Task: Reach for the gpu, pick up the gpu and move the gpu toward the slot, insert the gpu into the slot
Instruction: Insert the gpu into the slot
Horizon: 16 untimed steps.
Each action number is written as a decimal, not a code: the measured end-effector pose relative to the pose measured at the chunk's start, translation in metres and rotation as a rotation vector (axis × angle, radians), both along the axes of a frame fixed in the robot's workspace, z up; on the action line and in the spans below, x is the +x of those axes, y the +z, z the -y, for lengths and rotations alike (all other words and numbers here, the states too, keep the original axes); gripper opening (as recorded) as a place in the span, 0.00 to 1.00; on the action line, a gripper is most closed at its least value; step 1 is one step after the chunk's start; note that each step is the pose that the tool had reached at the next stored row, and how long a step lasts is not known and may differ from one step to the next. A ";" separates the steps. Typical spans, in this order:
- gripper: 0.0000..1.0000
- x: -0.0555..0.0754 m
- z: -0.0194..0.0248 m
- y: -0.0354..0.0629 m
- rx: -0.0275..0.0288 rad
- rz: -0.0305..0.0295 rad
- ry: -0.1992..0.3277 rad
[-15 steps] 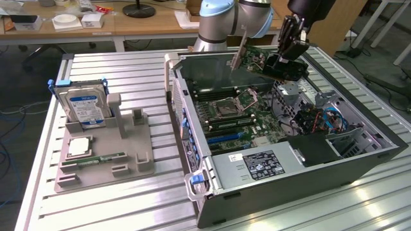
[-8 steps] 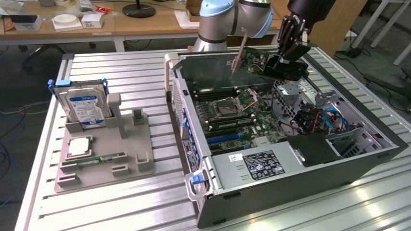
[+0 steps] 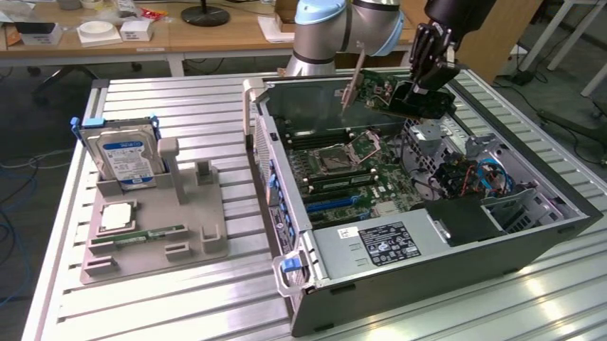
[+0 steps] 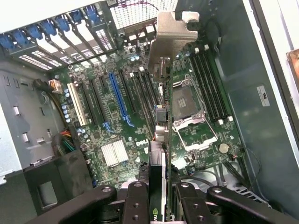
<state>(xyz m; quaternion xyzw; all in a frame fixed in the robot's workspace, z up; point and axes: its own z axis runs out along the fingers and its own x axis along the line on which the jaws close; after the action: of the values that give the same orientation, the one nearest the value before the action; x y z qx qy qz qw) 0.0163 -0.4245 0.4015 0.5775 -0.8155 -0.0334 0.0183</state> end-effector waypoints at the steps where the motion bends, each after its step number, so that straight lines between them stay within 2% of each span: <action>1: 0.27 0.000 0.0000 0.0000 0.0008 0.0000 0.010; 3: 0.27 0.000 0.0000 -0.0001 0.0067 0.0000 0.027; 5: 0.27 0.000 -0.0001 -0.0003 0.0093 0.0000 0.045; 10: 0.27 0.000 0.0001 -0.0007 0.0096 0.0000 0.092; 11: 0.27 0.000 0.0000 -0.0008 0.0096 0.0019 0.099; 15: 0.27 0.000 0.0000 -0.0017 0.0074 0.0496 0.113; 16: 0.27 0.000 0.0000 -0.0019 0.0069 0.0588 0.117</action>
<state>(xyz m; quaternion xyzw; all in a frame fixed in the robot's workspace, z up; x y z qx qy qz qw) 0.0163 -0.4245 0.3996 0.6251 -0.7803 -0.0181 -0.0058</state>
